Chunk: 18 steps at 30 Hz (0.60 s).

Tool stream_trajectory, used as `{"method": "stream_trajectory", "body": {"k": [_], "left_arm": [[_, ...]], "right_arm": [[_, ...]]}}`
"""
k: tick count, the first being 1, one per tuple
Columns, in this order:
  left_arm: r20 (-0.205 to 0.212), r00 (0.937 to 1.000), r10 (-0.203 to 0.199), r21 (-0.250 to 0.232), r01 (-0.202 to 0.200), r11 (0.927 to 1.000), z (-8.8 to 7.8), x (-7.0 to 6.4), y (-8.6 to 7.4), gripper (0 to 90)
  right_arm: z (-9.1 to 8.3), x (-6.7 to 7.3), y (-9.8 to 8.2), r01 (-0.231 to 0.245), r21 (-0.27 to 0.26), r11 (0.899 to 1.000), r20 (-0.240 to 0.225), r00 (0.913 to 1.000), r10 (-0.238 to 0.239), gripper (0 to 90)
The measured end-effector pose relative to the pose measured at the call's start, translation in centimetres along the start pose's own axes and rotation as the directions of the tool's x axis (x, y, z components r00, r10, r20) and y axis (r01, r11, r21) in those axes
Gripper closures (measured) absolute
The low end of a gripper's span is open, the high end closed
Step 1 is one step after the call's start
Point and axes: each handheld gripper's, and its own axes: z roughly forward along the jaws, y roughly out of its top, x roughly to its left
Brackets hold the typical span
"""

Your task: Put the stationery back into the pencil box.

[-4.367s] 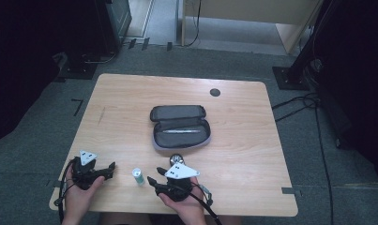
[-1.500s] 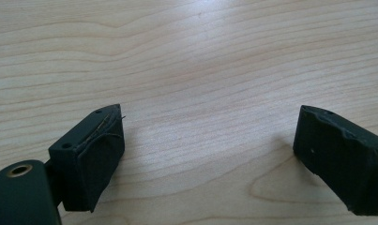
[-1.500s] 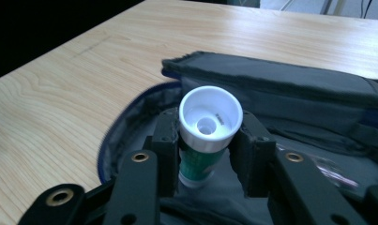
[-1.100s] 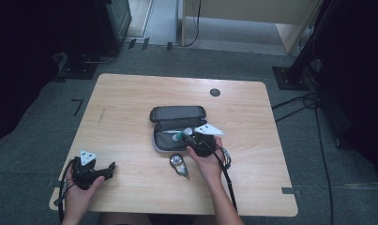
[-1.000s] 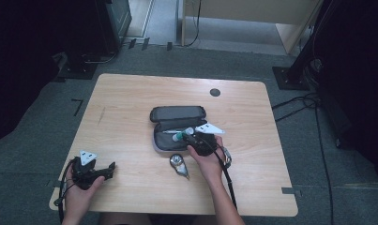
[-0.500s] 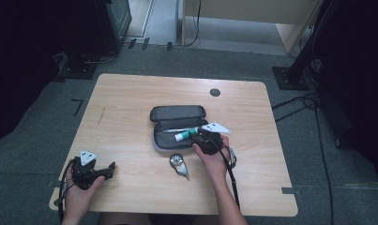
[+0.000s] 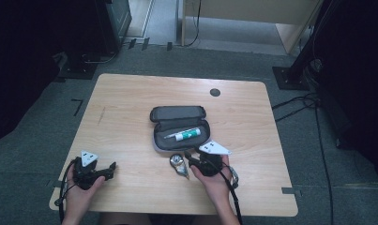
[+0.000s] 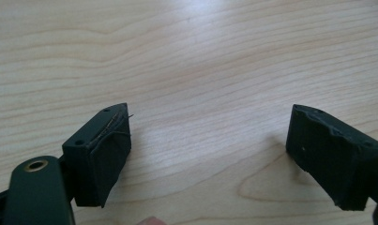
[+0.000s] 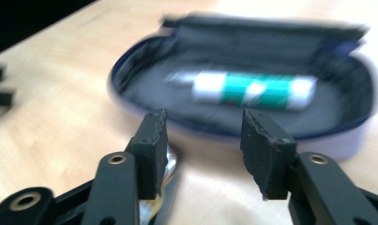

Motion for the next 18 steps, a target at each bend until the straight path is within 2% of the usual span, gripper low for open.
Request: {"method": "stream_trajectory", "body": {"k": [2,5,9,13,18], "left_arm": [[-0.01,0.9997,0.024,-0.001,-0.024,0.9997,-0.1,-0.4,0.0,14.7],[0.054,0.9985,0.008,0.001,-0.008,1.0,-0.4,-0.9,0.3,15.6],[0.108,0.9942,0.004,-0.017,-0.002,0.9999,-0.7,-1.5,0.8,15.6],[0.154,0.988,0.009,-0.033,-0.004,0.9994,-0.9,-2.0,0.8,15.6],[0.169,0.9845,0.047,-0.053,-0.039,0.9978,-0.9,-2.7,0.7,15.8]], "right_arm": [[0.4,0.8,-0.8,0.017,0.039,0.999,-0.018,0.9997,-0.016,47.8],[1.2,2.0,-1.7,0.056,0.084,0.995,-0.016,0.9984,-0.055,43.0],[2.5,3.1,-2.2,0.075,0.125,0.989,0.013,0.9969,-0.077,33.6],[3.3,3.5,-2.4,0.098,0.144,0.985,0.016,0.9947,-0.102,36.0],[3.7,3.2,-2.4,0.13,0.165,0.978,0.007,0.9911,-0.133,43.1]]}}
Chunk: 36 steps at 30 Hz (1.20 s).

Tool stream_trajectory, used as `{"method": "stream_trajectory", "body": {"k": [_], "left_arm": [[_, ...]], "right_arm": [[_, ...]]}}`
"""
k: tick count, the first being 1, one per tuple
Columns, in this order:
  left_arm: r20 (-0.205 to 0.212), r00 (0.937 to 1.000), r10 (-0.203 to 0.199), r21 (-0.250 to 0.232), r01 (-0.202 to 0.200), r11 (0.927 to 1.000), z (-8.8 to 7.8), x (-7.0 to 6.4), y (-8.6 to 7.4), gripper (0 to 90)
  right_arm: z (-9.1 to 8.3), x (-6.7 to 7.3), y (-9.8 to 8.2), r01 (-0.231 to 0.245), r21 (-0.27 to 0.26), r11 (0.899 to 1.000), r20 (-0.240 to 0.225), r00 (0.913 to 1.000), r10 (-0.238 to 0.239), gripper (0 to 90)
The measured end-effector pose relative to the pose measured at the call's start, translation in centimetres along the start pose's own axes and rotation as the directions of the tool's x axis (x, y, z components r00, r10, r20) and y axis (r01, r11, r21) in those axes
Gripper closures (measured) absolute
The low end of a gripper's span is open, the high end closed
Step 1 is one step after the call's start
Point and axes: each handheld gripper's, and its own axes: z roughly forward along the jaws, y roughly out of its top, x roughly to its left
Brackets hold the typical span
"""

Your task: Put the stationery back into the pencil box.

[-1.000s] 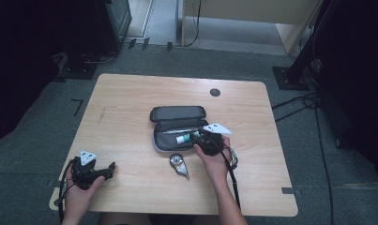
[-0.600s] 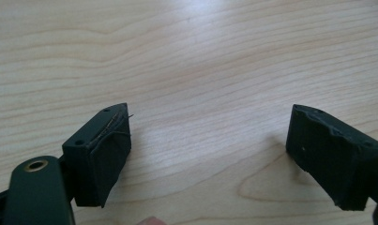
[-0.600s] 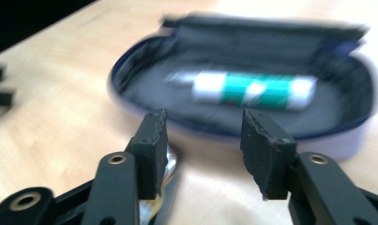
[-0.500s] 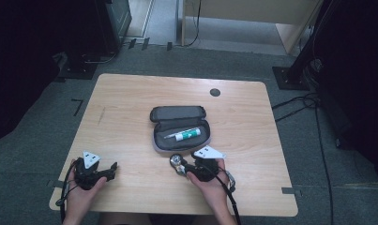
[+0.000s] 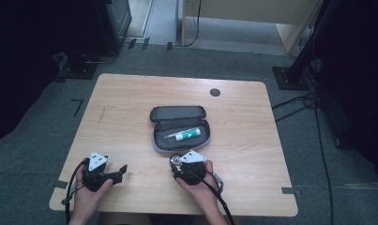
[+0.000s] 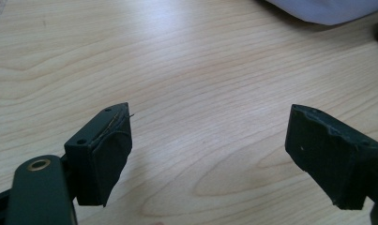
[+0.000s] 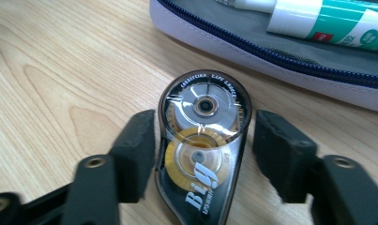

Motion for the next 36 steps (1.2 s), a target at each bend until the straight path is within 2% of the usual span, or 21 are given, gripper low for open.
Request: {"method": "stream_trajectory", "body": {"k": [2,5,7,10,15,21,25,29,30,34,36], "left_arm": [[0.011,0.9999,0.013,-0.009,-0.013,0.9999,0.0,-0.2,0.0,19.8],[0.038,0.9992,0.01,-0.011,-0.009,0.9999,0.0,-0.4,0.0,20.4],[0.052,0.9986,-0.01,-0.008,0.011,0.9999,0.0,-0.4,0.0,21.1],[0.09,0.9953,-0.037,-0.005,0.038,0.9993,0.1,-0.4,0.0,22.1],[0.102,0.9947,-0.013,0.005,0.013,0.9999,0.2,-0.9,0.0,22.7],[0.12,0.9927,-0.013,0.003,0.013,0.9999,0.3,-1.1,0.0,22.7],[0.137,0.9903,-0.024,-0.001,0.024,0.9997,0.3,-1.2,0.0,23.2],[0.148,0.989,-0.009,0.0,0.009,1.0,0.3,-1.4,0.0,23.5],[0.154,0.988,-0.009,0.0,0.009,1.0,0.3,-1.5,0.0,23.6],[0.171,0.9853,0.001,-0.004,0.0,1.0,0.3,-1.9,0.1,23.7],[0.174,0.9847,0.011,-0.002,-0.011,0.9999,0.4,-2.1,0.2,23.7]], "right_arm": [[0.0,0.0,0.0,0.012,0.003,1.0,-0.007,0.9999,-0.012,44.4],[-0.1,0.0,0.0,0.033,0.004,0.999,-0.024,0.9992,-0.033,45.9],[-0.1,0.0,-0.1,0.048,0.005,0.999,-0.036,0.9982,-0.047,47.1],[-0.1,0.3,-0.2,0.095,0.006,0.995,-0.056,0.9939,-0.095,47.5],[-0.2,0.6,-0.3,0.124,0.004,0.992,-0.081,0.9891,-0.123,48.7],[-0.2,1.2,-0.4,0.163,-0.002,0.987,-0.117,0.9798,-0.162,49.3],[-0.3,1.7,-0.6,0.191,-0.011,0.982,-0.148,0.9706,-0.19,49.5],[-0.3,2.2,-0.8,0.228,-0.023,0.973,-0.188,0.9554,-0.228,49.5],[-0.4,2.4,-0.8,0.228,-0.022,0.973,-0.195,0.954,-0.228,49.6],[-0.5,2.9,-1.0,0.269,-0.036,0.962,-0.233,0.9341,-0.27,50.2],[-0.5,3.0,-1.1,0.276,-0.04,0.96,-0.245,0.9292,-0.277,49.7]]}}
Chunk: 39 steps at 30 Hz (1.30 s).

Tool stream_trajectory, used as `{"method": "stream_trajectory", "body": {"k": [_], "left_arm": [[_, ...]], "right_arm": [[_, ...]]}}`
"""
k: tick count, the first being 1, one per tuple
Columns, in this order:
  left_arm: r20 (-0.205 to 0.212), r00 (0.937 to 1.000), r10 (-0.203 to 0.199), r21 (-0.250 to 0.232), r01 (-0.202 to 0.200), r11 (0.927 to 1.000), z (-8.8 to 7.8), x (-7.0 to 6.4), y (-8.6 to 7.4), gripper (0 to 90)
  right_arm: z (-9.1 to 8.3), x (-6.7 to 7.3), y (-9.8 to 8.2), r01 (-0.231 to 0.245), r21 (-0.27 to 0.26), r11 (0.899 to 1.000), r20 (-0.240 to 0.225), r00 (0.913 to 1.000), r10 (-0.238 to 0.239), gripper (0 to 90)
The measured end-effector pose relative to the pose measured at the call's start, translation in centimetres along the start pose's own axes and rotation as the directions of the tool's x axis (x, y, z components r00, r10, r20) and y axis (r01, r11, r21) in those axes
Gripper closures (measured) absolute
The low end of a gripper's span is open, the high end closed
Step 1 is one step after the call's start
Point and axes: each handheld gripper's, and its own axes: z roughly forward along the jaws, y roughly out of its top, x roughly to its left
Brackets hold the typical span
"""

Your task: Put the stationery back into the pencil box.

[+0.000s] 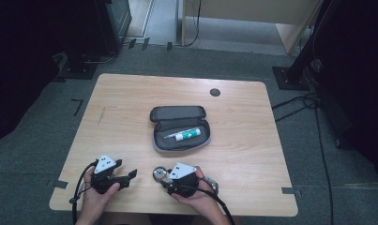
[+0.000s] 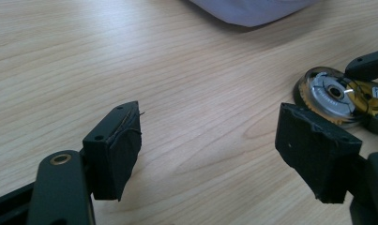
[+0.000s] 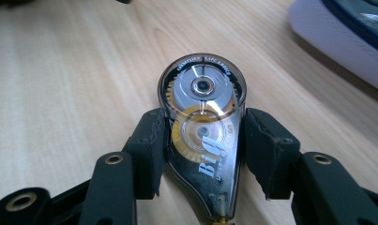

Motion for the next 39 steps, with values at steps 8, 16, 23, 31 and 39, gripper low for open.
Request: {"method": "stream_trajectory", "body": {"k": [8,16,23,31,39], "left_arm": [[0.042,0.999,0.012,0.005,-0.012,0.9999,0.4,-0.9,0.2,24.2],[0.124,0.992,0.024,0.008,-0.025,0.9996,1.4,-2.8,0.8,27.3],[0.205,0.978,0.035,0.015,-0.039,0.9991,2.3,-4.2,1.3,32.9],[0.259,0.96,0.106,0.042,-0.121,0.9918,3.6,-5.4,1.2,34.8],[0.267,0.9438,0.195,0.061,-0.218,0.974,4.1,-6.2,1.3,32.7]], "right_arm": [[-1.4,0.0,-0.7,-0.063,-0.037,0.997,-0.002,0.998,0.063,51.4],[-3.7,-0.3,-1.8,-0.16,-0.064,0.985,0.004,0.987,0.16,67.3],[-4.0,-0.6,-2.2,-0.161,-0.046,0.986,0.005,0.9868,0.162,70.1],[-4.0,-0.7,-2.8,-0.16,-0.018,0.987,0.009,0.987,0.16,77.7],[-3.6,-0.5,-3.1,-0.145,-0.018,0.989,0.007,0.9893,0.145,80.7]]}}
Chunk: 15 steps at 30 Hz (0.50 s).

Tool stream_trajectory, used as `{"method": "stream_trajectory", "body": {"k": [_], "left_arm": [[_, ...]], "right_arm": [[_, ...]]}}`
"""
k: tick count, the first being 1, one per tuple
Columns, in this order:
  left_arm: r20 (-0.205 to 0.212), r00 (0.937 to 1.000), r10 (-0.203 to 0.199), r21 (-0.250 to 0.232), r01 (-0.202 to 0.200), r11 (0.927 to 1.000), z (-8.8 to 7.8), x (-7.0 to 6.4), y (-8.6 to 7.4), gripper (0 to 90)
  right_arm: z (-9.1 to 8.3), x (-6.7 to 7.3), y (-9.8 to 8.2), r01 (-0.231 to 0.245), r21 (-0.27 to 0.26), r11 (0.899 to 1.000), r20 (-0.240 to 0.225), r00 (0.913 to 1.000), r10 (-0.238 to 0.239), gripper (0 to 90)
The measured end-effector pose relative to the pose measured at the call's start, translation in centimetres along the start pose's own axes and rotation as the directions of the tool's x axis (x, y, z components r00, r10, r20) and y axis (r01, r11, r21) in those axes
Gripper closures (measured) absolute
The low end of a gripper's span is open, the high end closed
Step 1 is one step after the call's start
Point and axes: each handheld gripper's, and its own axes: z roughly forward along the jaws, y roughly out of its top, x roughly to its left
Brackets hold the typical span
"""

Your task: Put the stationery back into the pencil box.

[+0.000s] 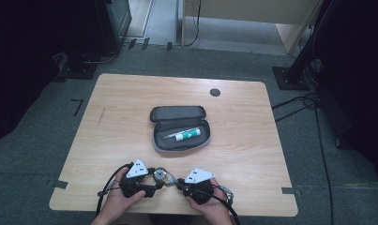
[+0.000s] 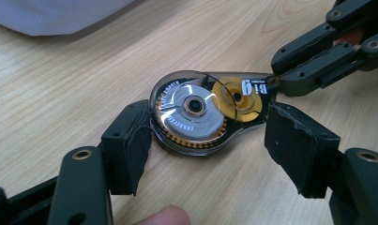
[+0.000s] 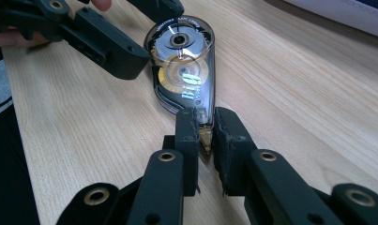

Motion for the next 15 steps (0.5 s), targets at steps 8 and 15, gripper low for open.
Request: {"method": "stream_trajectory", "body": {"k": [8,15], "left_arm": [[-0.014,0.9994,0.033,0.016,-0.032,0.9993,0.32,-0.24,-0.05,30.1],[-0.039,0.9949,0.093,0.03,-0.092,0.9954,0.66,-0.83,-0.03,25.9]], "right_arm": [[-0.14,-0.17,-0.12,-0.006,-0.021,1.0,0.01,0.9999,0.006,82.2],[-0.66,-0.06,0.26,-0.008,-0.054,0.999,0.017,0.9998,0.008,82.2]]}}
